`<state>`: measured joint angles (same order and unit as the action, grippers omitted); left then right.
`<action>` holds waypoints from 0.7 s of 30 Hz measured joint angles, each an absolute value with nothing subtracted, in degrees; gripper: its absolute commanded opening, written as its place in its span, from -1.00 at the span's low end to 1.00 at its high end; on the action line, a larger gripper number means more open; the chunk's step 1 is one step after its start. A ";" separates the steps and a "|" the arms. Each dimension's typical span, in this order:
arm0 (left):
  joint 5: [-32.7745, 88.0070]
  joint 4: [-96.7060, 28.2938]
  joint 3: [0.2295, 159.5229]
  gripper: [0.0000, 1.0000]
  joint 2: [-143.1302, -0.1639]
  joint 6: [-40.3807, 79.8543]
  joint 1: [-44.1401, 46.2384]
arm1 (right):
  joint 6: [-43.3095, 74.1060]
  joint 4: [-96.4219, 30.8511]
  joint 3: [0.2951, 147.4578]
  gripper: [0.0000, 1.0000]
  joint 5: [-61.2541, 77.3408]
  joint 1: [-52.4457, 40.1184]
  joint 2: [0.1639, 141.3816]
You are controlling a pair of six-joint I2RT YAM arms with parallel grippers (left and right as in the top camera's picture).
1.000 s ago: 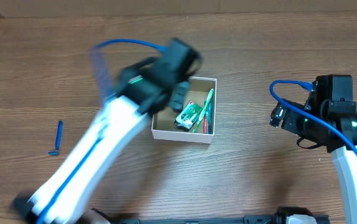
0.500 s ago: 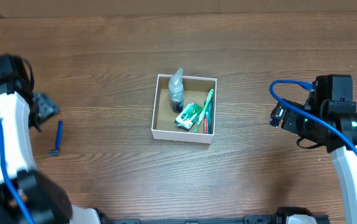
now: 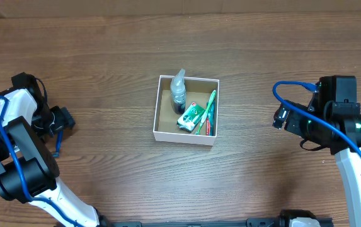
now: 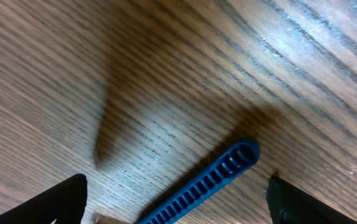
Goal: Pack container
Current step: 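Move the left gripper to the blue razor and grasp it, then drop the blue razor into the box with the left gripper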
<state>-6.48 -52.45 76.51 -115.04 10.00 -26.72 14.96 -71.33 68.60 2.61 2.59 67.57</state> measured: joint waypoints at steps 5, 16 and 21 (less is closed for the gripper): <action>-3.77 -52.18 76.53 -0.37 -115.42 8.49 -26.72 | 14.98 -71.29 68.60 1.00 2.59 2.59 67.57; -2.09 -54.04 76.53 -0.92 -115.63 8.14 -26.72 | 14.98 -71.33 68.60 1.00 2.61 2.59 67.57; -1.43 -54.50 76.58 -0.92 -115.63 8.21 -26.72 | 14.96 -71.31 68.60 1.00 2.61 2.59 67.57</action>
